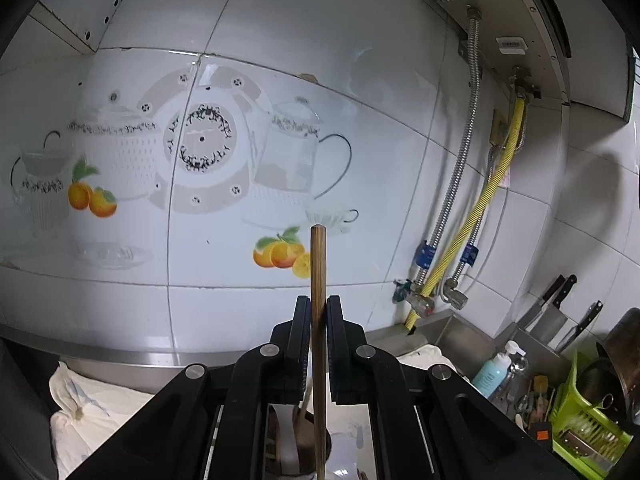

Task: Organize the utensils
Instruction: 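Raise the chopstick above the pot with the left tool while the right tool opens at the paddle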

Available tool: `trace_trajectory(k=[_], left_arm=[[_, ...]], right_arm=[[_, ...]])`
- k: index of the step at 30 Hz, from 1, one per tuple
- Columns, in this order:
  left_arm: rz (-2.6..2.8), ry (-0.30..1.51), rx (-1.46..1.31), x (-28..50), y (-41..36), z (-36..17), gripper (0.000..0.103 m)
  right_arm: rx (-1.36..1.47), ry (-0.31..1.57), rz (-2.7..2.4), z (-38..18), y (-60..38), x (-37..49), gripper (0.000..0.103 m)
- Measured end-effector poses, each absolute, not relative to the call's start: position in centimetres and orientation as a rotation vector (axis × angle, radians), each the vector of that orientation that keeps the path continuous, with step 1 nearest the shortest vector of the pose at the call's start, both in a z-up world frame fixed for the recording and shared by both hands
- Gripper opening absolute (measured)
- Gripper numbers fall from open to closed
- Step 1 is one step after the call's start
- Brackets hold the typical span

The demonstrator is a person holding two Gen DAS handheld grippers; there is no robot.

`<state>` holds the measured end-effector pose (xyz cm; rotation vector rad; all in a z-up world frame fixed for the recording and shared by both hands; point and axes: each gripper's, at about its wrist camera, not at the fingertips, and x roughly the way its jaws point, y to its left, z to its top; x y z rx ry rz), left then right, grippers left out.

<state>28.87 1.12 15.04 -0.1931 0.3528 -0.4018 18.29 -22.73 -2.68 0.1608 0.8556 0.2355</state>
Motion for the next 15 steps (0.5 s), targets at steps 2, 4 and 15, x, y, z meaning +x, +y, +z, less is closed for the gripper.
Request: trace_trajectory(k=[2,4,15], left_arm=[[-0.397,0.348,-0.195,29.1,1.2,15.2,0.007],[-0.384,0.34,-0.192,29.5,1.3,15.2,0.007],[-0.338,0.353,-0.154,32.2,1.5,13.3,0.007]], right_arm=[[0.158,0.867,0.244,-3.0,-22.4,19.0,0.047],[0.151,0.879,0.256,-3.3,-22.1,19.8,0.047],[0.138,0.95,0.29,-5.8,-20.5,24.4,0.047]])
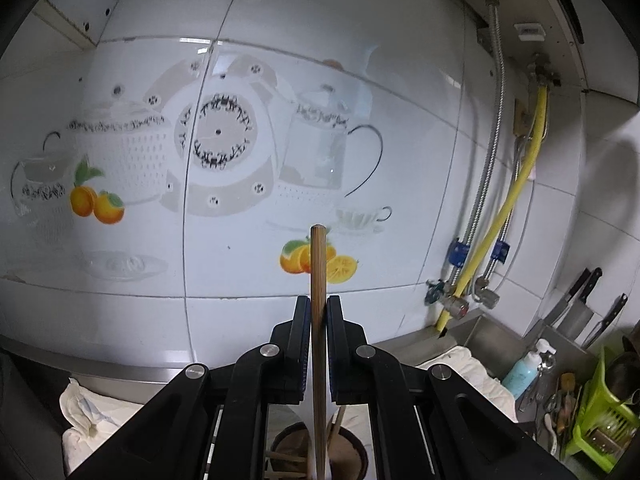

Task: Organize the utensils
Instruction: 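Raise the chopstick above the pot with the left tool while the right tool opens at the paddle, then grasp the white rice paddle with the right tool and lift it upright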

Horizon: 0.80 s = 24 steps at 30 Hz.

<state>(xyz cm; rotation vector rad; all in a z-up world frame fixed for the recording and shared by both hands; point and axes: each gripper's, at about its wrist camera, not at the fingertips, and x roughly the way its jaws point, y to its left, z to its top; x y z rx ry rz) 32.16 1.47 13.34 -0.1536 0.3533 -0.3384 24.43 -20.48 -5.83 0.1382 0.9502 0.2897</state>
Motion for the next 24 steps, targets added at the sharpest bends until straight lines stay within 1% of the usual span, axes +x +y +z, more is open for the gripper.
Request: trace_trajectory(k=[14,16,18,20,24], left_arm=[[-0.32,0.372,-0.195,34.8,2.3,11.4,0.007],[-0.32,0.38,-0.197,35.2,2.3,10.9,0.007],[-0.316,0.388,-0.198,35.6,2.2,10.5,0.007],[-0.317,0.396,-0.198,35.9,2.2,10.1,0.007],[-0.321,0.4,-0.198,36.2,2.0,9.5,0.007]], right_arm=[[0.29,1.025,0.31,-9.1,-21.5,29.0,0.047],[0.314,1.029,0.323,-9.4,-21.6,29.2,0.043],[0.326,1.03,0.332,-9.5,-21.6,29.3,0.036],[0.32,1.029,0.338,-9.5,-21.5,29.3,0.024],[0.304,1.004,0.359,-8.7,-21.4,28.8,0.016]])
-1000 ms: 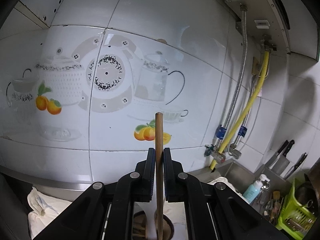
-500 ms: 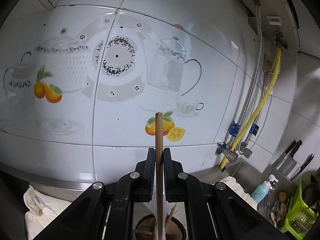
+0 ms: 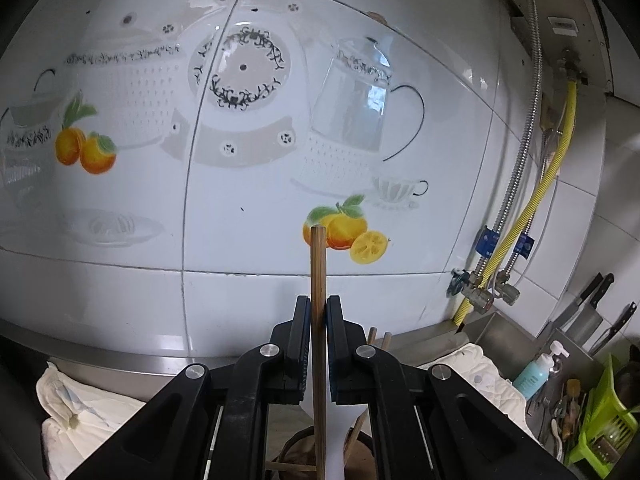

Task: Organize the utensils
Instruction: 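Grasp the white rice paddle with the right tool and lift it upright, then lower the chopstick and paddle into the pot with both tools, then open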

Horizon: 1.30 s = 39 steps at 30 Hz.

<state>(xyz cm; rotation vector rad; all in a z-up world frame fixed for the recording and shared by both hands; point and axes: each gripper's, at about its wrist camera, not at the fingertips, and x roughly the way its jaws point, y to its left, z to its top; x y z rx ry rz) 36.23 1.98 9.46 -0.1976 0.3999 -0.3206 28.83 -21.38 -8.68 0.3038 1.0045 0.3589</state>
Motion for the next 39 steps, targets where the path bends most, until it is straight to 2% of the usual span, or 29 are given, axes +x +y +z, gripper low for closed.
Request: trace_trajectory(k=[6,19,30,33,35,39], left_arm=[[-0.31,0.382,-0.192,36.3,1.6,9.4,0.007],[-0.307,0.454,-0.176,36.2,1.4,7.5,0.008],[-0.307,0.51,-0.177,35.4,2.1,6.8,0.01],[-0.305,0.53,-0.176,35.1,2.3,6.6,0.017],[-0.302,0.531,-0.175,34.9,2.5,6.6,0.035],[-0.304,0.526,-0.183,34.3,2.9,6.6,0.036]], right_arm=[[0.253,0.974,0.362,-6.8,-20.6,28.3,0.006],[0.265,0.825,0.351,-1.3,-21.7,26.2,0.006],[0.239,0.589,0.344,5.4,-20.4,25.8,0.006],[0.229,0.539,0.332,6.1,-19.7,26.1,0.006],[0.232,0.513,0.331,6.5,-19.3,26.4,0.006],[0.223,0.469,0.31,6.8,-18.5,26.7,0.006]])
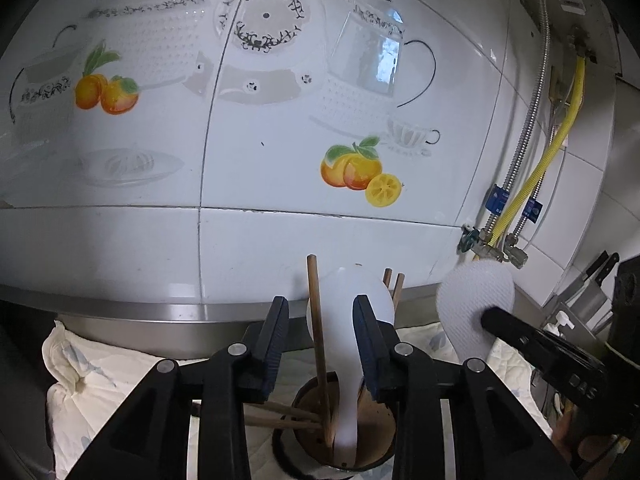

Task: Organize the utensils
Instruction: 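Lower the chopstick and paddle into the pot with both tools, then open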

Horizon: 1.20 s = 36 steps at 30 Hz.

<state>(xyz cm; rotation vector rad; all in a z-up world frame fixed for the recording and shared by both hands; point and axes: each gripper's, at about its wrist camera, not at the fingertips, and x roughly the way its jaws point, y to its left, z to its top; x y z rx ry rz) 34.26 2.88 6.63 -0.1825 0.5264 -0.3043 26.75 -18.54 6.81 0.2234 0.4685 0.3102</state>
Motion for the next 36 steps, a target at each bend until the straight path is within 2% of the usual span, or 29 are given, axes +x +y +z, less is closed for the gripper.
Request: trace_trajectory(k=[11,17,30,36], left_arm=[[-0.3,0.512,-0.229,32.2,5.5,7.4,0.036],[-0.286,0.513,-0.221,31.2,6.5,7.5,0.036],[-0.252,0.55,-0.222,29.9,6.9,7.0,0.036],[-0.236,0.566,-0.209,28.5,6.6,6.7,0.036]], right_arm=[[0.137,0.366,0.236,5.0,-15.7,28.9,0.006],[-0.014,0.319,0.209,3.6,-13.5,28.4,0.006],[-0.062,0.433,0.258,2.3,-13.0,26.4,0.007],[-0.027,0.477,0.272,2.5,-14.1,24.5,0.017]])
